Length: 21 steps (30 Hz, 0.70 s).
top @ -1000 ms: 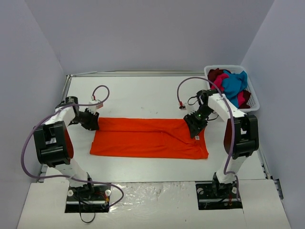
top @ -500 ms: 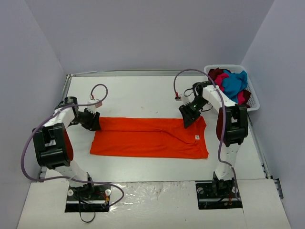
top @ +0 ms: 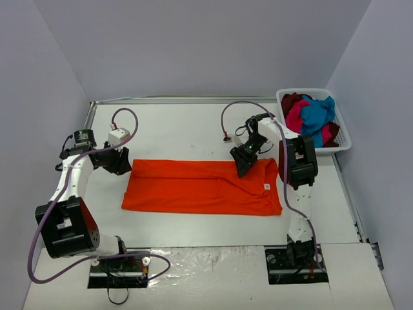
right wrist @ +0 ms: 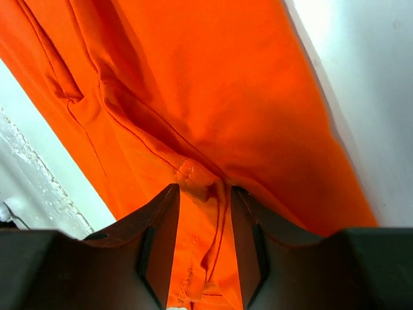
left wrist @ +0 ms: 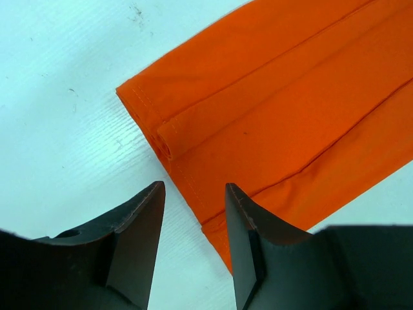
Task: Fold and stack the t-shirts
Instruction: Fold the other side of the tshirt into a rectangle
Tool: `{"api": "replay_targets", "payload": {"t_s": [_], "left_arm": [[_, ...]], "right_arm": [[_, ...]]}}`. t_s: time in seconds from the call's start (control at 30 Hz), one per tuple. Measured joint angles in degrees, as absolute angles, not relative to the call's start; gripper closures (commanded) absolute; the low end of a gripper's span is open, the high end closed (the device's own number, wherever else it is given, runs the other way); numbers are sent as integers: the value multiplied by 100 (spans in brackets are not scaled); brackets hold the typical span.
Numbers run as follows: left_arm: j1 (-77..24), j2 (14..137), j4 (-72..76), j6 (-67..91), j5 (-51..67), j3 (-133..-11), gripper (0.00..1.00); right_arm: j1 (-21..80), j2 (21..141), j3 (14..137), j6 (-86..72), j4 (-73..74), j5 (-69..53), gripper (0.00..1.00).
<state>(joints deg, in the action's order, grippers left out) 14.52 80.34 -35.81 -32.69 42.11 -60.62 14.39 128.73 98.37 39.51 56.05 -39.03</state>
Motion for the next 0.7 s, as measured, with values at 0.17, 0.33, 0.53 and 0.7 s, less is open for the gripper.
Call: {"api": "replay_targets", "payload": {"t_s": [0.17,0.33,0.53,0.7], "left_arm": [[1476,7959,-3625,-3232,4193,-5892,59],[1483,7885,-3701,-3212,4174,-5800,59],[1492,7609,-3756,-3205,4152,-5728,59],[1503,7356,-3776,-3205,4145,-5638,59]], "right_arm": [[1505,12908,9859,4093,5669,-3951,74],[1518,12895,9824,4237,5725,-4014,90],[1627,12680,9411,4392,5828,-4082,95],[1946,12372,9148,4462,5951,-4104,94]]}}
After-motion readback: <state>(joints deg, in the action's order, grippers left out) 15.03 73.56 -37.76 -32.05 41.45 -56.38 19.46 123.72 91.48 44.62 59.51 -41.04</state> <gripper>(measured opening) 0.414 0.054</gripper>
